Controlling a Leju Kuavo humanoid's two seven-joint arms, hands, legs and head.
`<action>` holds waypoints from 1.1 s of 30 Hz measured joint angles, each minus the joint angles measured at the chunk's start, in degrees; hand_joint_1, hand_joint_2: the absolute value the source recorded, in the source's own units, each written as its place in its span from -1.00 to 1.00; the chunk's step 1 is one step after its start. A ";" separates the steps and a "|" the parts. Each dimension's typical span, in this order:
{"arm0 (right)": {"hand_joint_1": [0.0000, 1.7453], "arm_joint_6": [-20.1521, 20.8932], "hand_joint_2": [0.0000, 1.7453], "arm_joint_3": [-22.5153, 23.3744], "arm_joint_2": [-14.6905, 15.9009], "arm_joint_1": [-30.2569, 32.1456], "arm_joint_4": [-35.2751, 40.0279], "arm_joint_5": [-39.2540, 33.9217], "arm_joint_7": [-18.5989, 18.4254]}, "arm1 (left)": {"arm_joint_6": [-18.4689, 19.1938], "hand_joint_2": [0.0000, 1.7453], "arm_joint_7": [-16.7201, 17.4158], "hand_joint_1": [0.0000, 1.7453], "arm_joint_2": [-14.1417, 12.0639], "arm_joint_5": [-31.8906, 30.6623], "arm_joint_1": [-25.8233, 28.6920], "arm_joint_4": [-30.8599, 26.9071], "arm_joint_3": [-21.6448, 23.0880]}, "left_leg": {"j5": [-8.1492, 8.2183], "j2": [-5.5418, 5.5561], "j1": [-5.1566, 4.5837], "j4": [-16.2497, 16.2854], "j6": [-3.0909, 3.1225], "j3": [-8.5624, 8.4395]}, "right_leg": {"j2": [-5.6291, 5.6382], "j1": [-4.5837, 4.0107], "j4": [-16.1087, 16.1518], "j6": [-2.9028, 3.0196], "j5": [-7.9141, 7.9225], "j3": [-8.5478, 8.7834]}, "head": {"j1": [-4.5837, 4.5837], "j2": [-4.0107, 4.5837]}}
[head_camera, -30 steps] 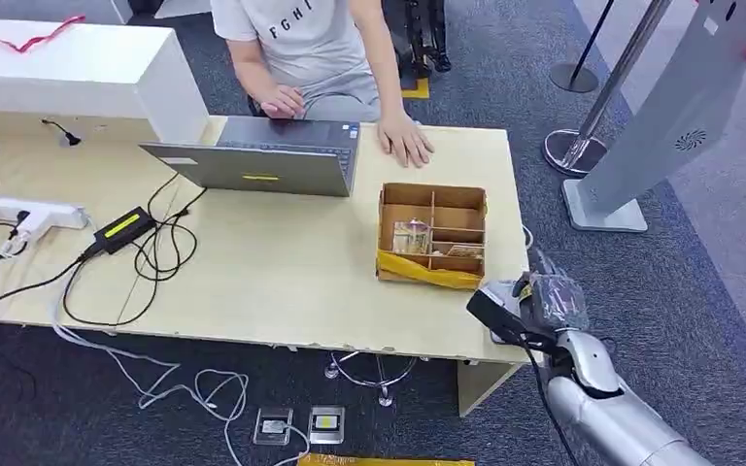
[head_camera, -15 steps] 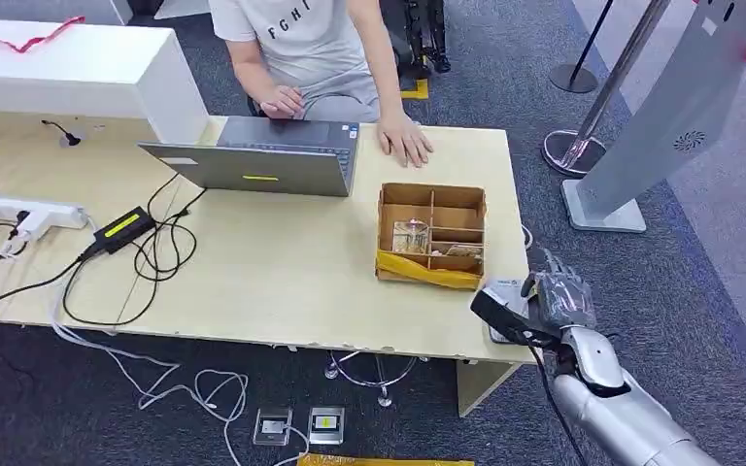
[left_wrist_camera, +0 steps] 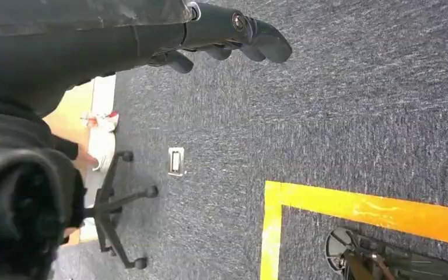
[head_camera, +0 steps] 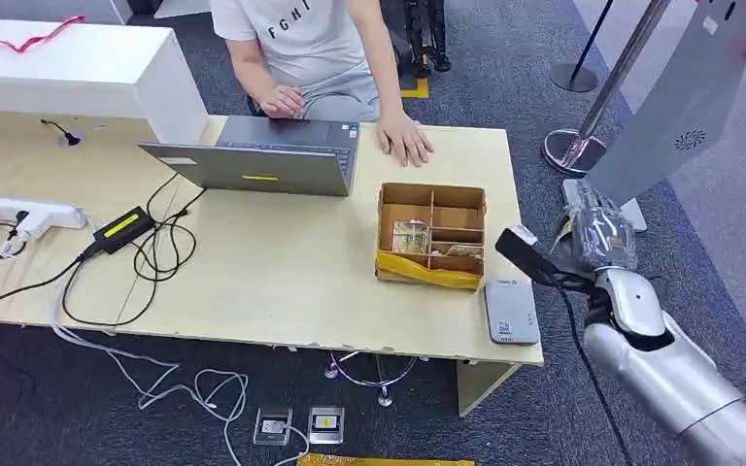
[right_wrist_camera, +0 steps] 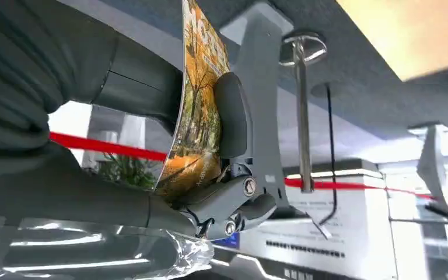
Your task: Pass the card to the sensor for recognition and then transmit it.
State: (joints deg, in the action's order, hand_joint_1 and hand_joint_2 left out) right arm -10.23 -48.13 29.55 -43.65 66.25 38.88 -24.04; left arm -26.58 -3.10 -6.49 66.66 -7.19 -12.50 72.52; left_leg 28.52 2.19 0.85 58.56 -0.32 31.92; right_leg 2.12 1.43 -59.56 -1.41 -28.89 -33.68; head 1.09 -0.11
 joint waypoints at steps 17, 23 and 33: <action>1.00 0.83 1.00 -5.61 -8.61 -10.46 2.36 -2.10 3.71 | 0.18 -1.00 -0.04 -1.00 -0.04 -0.59 -0.21 0.00 0.00 | -0.02 0.10 0.03 -0.01 0.01 0.14 | -0.02 -0.03 -0.04 0.01 -0.01 -0.06 | 0.00 0.00; 1.00 -0.81 1.00 -7.19 -11.80 -10.57 0.59 -2.19 4.66 | 0.31 -1.00 -0.44 -1.00 0.00 -0.87 -0.21 0.00 0.02 | -0.02 0.09 0.02 -0.01 0.01 0.14 | -0.02 -0.02 -0.03 0.01 -0.01 -0.08 | 0.02 0.00; 1.00 -0.22 1.00 -8.65 -12.89 -9.38 -1.31 -1.01 4.57 | 0.31 -1.00 -0.33 -1.00 0.26 -1.22 -0.16 0.00 0.15 | -0.02 0.03 0.02 -0.01 0.01 0.12 | -0.01 -0.02 -0.03 0.01 -0.01 -0.10 | 0.02 -0.02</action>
State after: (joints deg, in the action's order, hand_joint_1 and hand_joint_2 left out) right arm -10.45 -56.78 16.66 -53.04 64.94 37.88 -19.48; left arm -26.27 -3.43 -6.23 65.44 -7.34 -12.50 72.67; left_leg 28.50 2.22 0.87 58.56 -0.31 32.05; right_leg 2.11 1.41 -59.59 -1.40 -28.90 -33.77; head 1.11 -0.13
